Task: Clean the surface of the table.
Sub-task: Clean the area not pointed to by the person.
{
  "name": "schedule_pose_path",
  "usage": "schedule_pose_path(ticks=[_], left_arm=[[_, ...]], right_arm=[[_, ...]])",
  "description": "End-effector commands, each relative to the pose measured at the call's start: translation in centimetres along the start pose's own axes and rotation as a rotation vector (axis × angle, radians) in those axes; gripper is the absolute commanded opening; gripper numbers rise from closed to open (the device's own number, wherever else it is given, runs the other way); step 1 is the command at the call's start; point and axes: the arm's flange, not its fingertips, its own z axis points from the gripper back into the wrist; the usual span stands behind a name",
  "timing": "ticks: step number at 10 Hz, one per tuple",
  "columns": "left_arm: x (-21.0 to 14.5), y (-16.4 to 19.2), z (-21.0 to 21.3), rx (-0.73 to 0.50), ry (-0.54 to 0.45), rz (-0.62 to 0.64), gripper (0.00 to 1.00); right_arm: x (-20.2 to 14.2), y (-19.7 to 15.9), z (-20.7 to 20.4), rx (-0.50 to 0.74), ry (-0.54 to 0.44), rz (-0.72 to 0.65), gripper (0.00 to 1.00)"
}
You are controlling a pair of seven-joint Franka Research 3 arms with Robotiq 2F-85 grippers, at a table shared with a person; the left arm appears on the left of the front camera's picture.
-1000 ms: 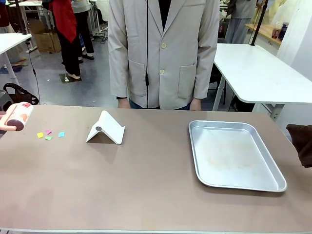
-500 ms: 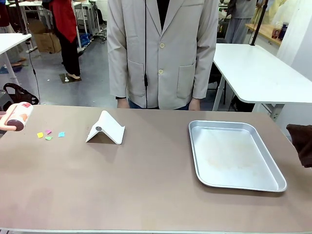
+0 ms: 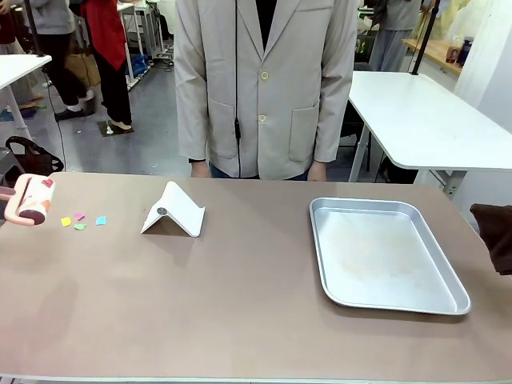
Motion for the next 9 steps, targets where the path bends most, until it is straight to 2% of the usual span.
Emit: schedule_pose_path(ticks=[1,4,9], left_arm=[[-0.7,-0.9,-2.0,0.139,0.002,0.030,0.22],[0.1,-0.3,-2.9,0.264,0.016,0.087,0.22],[2.8,2.0,-3.3,0.347,-0.047,0.124,0.22]], right_arm=[[-0.6,0.6,0.0,-0.001,0.013,-0.008,0.11],[-0.6,0.6,0.0,-0.001,0.013,-0.008,0.11],[-0.6,0.6,0.0,-0.001,0.013,-0.008,0.11]])
